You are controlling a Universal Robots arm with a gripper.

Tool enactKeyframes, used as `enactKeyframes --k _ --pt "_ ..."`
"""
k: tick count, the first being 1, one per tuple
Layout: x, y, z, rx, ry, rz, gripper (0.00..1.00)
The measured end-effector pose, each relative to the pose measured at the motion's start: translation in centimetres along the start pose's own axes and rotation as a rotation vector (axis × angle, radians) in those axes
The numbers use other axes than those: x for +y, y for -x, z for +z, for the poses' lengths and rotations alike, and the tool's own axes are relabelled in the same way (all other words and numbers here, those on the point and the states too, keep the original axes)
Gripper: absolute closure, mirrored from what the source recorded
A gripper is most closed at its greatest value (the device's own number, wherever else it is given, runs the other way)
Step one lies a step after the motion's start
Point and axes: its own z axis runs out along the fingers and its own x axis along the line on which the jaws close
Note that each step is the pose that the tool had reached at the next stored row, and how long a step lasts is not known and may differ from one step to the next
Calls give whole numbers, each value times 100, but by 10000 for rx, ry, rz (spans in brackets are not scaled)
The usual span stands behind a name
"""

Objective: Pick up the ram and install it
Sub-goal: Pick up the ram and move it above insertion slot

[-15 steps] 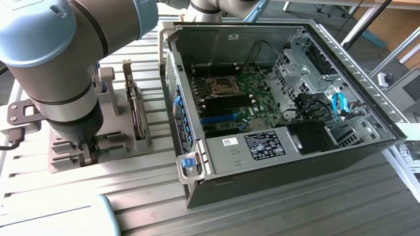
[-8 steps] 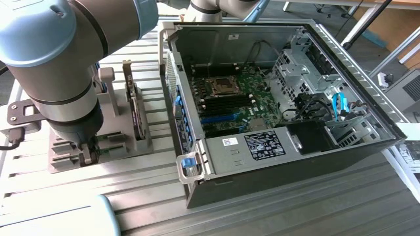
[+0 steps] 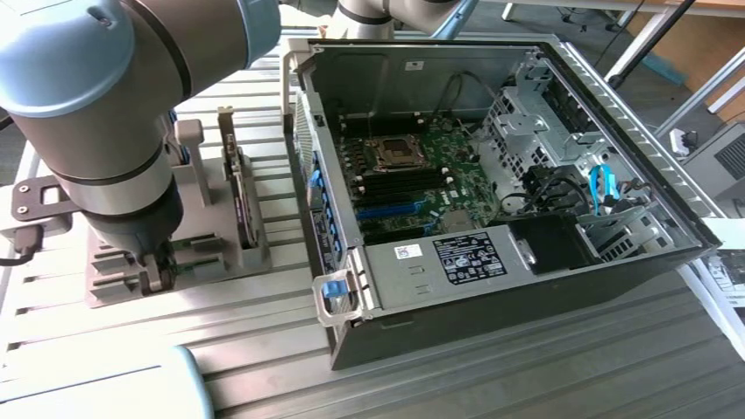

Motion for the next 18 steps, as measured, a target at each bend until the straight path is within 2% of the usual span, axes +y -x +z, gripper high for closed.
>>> enactKeyframes --k 13,18 --pt "11 5 -236 0 1 0 87" --pt "16 7 -355 0 1 0 87"
